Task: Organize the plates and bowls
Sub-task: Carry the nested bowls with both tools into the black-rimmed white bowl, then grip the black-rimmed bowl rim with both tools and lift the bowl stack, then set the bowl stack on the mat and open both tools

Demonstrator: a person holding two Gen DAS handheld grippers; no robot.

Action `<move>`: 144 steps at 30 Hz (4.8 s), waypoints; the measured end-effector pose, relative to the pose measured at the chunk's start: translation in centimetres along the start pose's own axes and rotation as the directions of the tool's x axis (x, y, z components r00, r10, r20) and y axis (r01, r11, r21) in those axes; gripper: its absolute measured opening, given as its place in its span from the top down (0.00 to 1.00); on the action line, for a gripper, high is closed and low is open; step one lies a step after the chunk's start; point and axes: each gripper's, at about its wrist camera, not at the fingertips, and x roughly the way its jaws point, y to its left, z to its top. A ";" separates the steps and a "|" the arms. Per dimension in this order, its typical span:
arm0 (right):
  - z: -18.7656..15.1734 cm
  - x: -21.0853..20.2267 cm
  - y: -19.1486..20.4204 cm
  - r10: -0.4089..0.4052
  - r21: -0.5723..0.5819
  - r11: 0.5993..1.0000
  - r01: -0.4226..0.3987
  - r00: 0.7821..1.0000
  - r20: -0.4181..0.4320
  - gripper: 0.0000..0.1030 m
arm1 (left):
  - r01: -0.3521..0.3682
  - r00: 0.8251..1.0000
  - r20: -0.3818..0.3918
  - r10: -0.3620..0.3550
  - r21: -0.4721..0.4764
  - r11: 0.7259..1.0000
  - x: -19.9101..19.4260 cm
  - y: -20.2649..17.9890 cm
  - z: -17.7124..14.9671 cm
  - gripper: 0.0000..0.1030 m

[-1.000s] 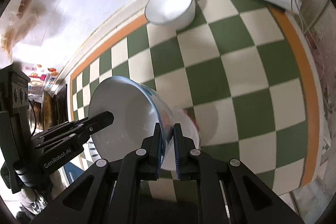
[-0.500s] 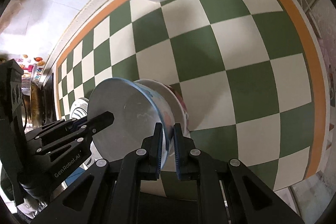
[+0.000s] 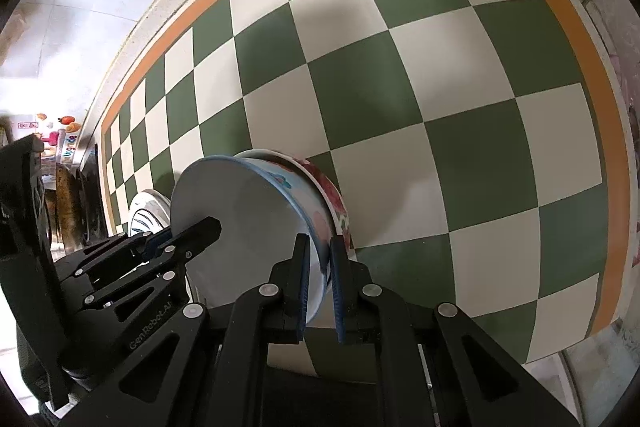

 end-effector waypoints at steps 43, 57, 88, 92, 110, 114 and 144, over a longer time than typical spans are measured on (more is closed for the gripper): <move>25.9 0.6 1.2 0.030 0.003 1.000 -0.031 0.988 0.149 0.56 | 0.106 0.994 0.060 -0.095 -0.216 0.971 2.0 5.9 24.6 0.86; 26.4 1.8 1.5 -0.021 -0.007 1.000 0.022 0.989 0.143 0.89 | 0.087 0.994 0.079 -0.075 -0.172 0.981 2.0 3.9 24.4 0.92; 1.6 -8.3 5.0 -0.007 -0.072 0.997 0.023 0.977 0.212 0.89 | 0.099 0.979 0.181 -0.093 -0.022 0.995 -8.5 1.9 3.5 0.91; -0.6 -8.0 4.7 -0.004 -0.055 0.998 0.016 0.977 0.211 0.89 | 0.103 0.981 0.166 -0.099 -0.014 0.995 -8.0 1.9 1.4 0.91; -3.1 -3.1 2.3 -0.053 -0.012 0.998 0.055 0.990 0.129 0.89 | 0.078 0.996 0.036 -0.078 0.002 0.997 -2.4 1.0 -2.0 0.91; -2.8 -2.5 1.9 -0.051 0.001 0.999 0.051 0.992 0.115 0.89 | 0.060 0.998 0.036 -0.060 0.011 0.998 -2.0 0.7 -1.9 0.91; -2.6 -3.0 1.9 -0.051 0.025 0.998 0.049 0.994 0.097 0.86 | 0.011 0.998 0.062 -0.015 0.064 0.998 -4.0 0.1 -2.4 0.90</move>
